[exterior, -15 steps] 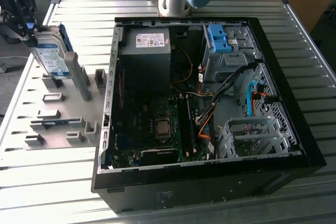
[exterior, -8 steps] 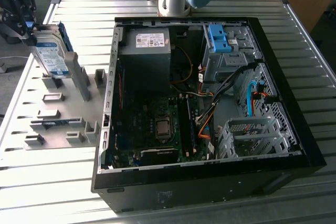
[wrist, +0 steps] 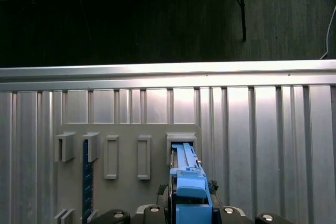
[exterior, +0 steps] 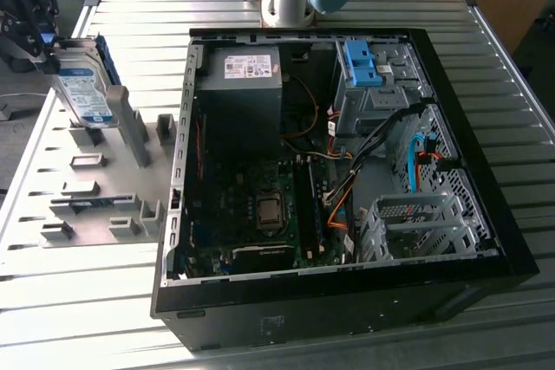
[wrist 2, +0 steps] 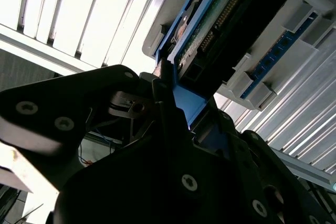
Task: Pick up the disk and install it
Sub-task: 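Pick up the disk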
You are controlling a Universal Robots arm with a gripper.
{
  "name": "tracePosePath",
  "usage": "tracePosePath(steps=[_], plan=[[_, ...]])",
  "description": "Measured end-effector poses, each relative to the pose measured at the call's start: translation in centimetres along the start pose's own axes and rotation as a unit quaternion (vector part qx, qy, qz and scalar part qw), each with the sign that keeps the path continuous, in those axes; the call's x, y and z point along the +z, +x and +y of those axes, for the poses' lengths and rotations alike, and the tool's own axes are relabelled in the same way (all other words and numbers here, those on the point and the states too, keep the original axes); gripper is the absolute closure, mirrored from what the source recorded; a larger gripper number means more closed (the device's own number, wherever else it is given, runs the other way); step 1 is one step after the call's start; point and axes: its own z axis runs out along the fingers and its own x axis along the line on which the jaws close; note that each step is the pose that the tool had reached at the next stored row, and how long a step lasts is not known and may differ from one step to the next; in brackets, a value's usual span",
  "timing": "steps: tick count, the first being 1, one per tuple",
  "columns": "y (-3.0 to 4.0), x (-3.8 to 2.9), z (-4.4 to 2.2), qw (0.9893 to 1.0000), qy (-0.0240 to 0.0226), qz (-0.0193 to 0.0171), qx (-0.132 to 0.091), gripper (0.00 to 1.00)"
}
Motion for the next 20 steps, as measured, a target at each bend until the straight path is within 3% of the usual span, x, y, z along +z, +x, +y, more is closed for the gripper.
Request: tracePosePath(steps=[20], plan=[[0.0, -2.0, 0.0, 1.0, 0.0, 0.0, 0.0, 0.64]])
